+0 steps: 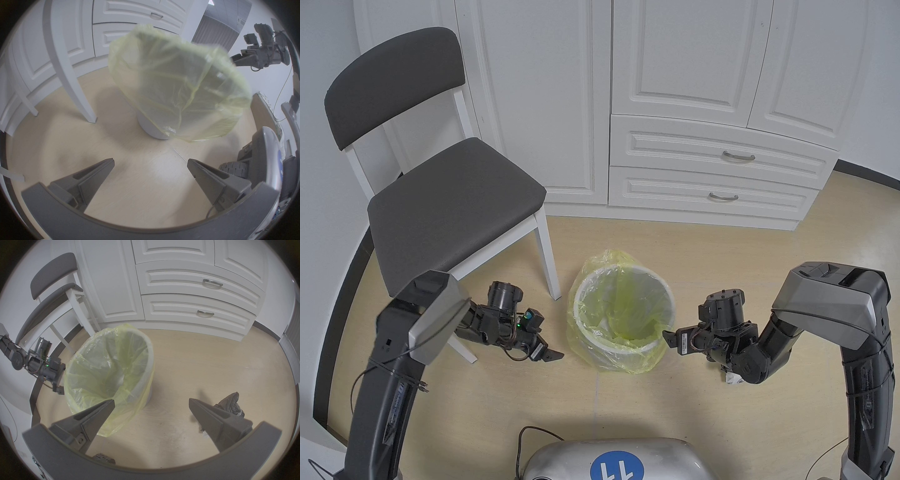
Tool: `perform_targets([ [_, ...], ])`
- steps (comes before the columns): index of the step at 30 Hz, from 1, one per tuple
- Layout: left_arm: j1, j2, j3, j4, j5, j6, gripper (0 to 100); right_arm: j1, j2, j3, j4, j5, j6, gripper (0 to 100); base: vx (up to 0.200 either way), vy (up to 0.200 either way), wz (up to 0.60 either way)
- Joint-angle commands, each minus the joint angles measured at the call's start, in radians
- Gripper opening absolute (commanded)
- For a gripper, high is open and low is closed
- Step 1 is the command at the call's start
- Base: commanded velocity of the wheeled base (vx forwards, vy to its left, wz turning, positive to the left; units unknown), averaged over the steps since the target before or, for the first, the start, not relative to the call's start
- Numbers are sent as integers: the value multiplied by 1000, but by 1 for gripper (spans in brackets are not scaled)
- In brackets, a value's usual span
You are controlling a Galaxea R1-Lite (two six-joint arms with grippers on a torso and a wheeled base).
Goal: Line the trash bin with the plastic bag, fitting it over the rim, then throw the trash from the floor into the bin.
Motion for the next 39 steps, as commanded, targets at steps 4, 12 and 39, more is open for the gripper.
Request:
perform_targets([
  [4,6,-282,242,-121,3,-28,100,-7,-24,-7,-8,0,2,100,0,0,0],
  [12,-70,-212,223,-382,153,-347,100,-16,-18,-27,-8,-2,3,100,0,0,0],
  [39,-123,138,-248,-462,463,-513,100,-17,-13,-30,-10,-2,5,100,0,0,0],
])
